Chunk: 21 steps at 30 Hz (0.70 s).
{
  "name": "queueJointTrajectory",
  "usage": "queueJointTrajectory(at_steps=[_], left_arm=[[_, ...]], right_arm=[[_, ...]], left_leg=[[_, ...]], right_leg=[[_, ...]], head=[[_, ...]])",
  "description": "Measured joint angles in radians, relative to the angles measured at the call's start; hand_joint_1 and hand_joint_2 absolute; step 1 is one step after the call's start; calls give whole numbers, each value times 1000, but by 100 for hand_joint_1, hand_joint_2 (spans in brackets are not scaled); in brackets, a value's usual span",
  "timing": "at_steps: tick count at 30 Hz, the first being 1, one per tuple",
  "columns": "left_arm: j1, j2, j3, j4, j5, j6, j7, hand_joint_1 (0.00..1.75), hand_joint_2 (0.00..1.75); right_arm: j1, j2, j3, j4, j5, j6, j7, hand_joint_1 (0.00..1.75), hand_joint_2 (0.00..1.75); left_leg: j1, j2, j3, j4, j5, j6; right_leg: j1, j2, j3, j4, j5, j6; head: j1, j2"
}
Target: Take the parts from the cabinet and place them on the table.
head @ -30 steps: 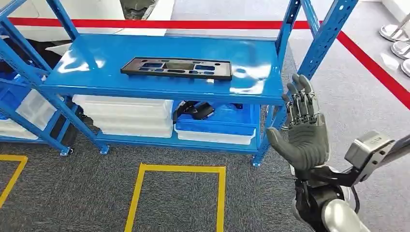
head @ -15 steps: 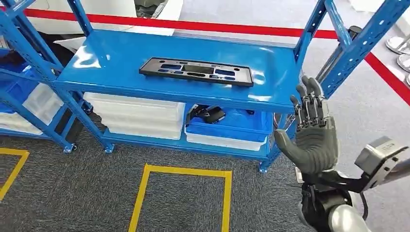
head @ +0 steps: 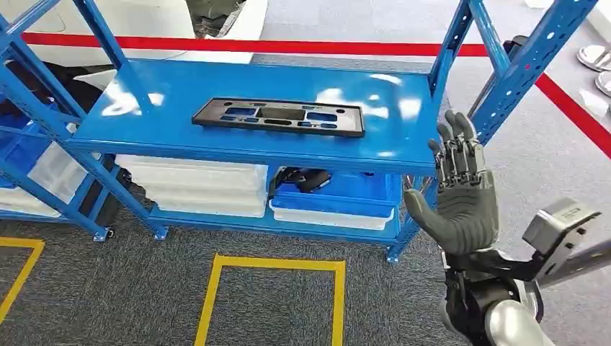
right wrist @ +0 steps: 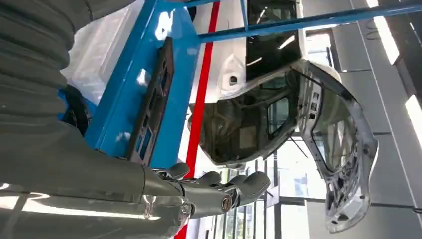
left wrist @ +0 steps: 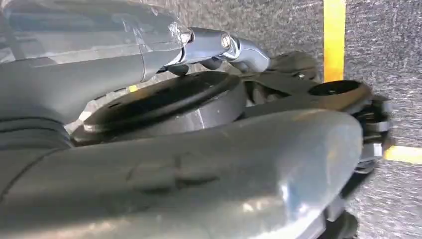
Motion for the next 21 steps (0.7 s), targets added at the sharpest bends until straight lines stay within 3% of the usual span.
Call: queueJointTrajectory(at_steps=[2,3,4,5,7,9,10,12,13,14,15,17,18,20,21], left_arm=[[2,1,-1,0,0,0,0,0,0],[2,1,-1,0,0,-1,0,0,0],[2,1,-2,0,0,-2,0,0,0],[2,1,-2,0,0,-2,0,0,0],[4,1,-3,0,0,-2,0,0,0],[1,1,-5,0,0,-3,0,0,0],[-1,1,-5,0,0,-2,0,0,0],[-1,1,-6,0,0,-3,0,0,0],[-1,1,-6,0,0,-3,0,0,0],[0,1,-6,0,0,-3,0,0,0],[0,1,-6,0,0,-3,0,0,0],[0,1,-7,0,1,-3,0,0,0],[0,0,-7,0,1,-3,0,0,0],[-2,0,-7,0,1,-5,0,0,0],[-2,0,-7,0,1,-5,0,0,0]], right_arm=[[0,0,1,0,0,0,0,0,175],[0,0,1,0,0,0,0,0,175],[-2,0,1,0,0,0,0,0,175],[-3,0,1,0,0,0,-1,0,175],[-5,0,2,0,-1,0,0,0,175],[-6,0,3,0,-1,0,0,0,175],[-10,0,3,0,-1,0,0,0,175],[-11,0,5,0,-3,0,0,0,175],[-10,0,7,0,-6,0,0,0,175],[-10,0,10,0,-8,0,0,0,175],[-10,0,11,0,-10,0,0,0,175],[-11,0,12,0,-11,1,0,0,175],[-13,0,11,0,-11,1,0,0,175],[-16,0,13,1,-12,2,-1,0,175],[-17,0,13,1,-12,3,-1,0,175]], left_leg=[[6,0,61,-163,111,-6],[8,-1,80,-215,125,-6],[1,-3,85,-232,117,-2],[2,-2,83,-231,110,10],[-3,-3,82,-234,105,20],[5,-2,98,-247,106,32],[5,-2,104,-250,103,37],[3,0,110,-251,98,45],[2,0,113,-251,94,49],[0,-1,117,-251,90,51],[0,-3,124,-251,84,50],[-1,-7,147,-251,70,47],[-1,-8,158,-251,62,43],[-3,-9,153,-254,54,29],[-2,-7,154,-258,53,26]], right_leg=[[-8,3,20,7,-18,12],[-8,3,23,9,-29,20],[-1,7,21,20,-35,29],[-1,7,19,16,-35,33],[-5,6,24,6,-34,42],[-8,4,28,24,-54,52],[-8,3,3,74,-77,54],[-8,4,-92,238,-138,58],[-8,4,-138,306,-149,59],[-8,4,-165,331,-139,58],[-7,4,-166,308,-102,55],[-6,4,-114,152,15,44],[-4,3,-88,72,55,36],[7,3,-65,41,26,26],[9,6,-67,41,23,26]], head=[[-8,0],[-13,0],[-21,0],[-19,0],[-11,0],[-5,0],[6,0],[19,0],[23,0],[27,0],[30,0],[40,0],[45,0],[46,0],[45,0]])
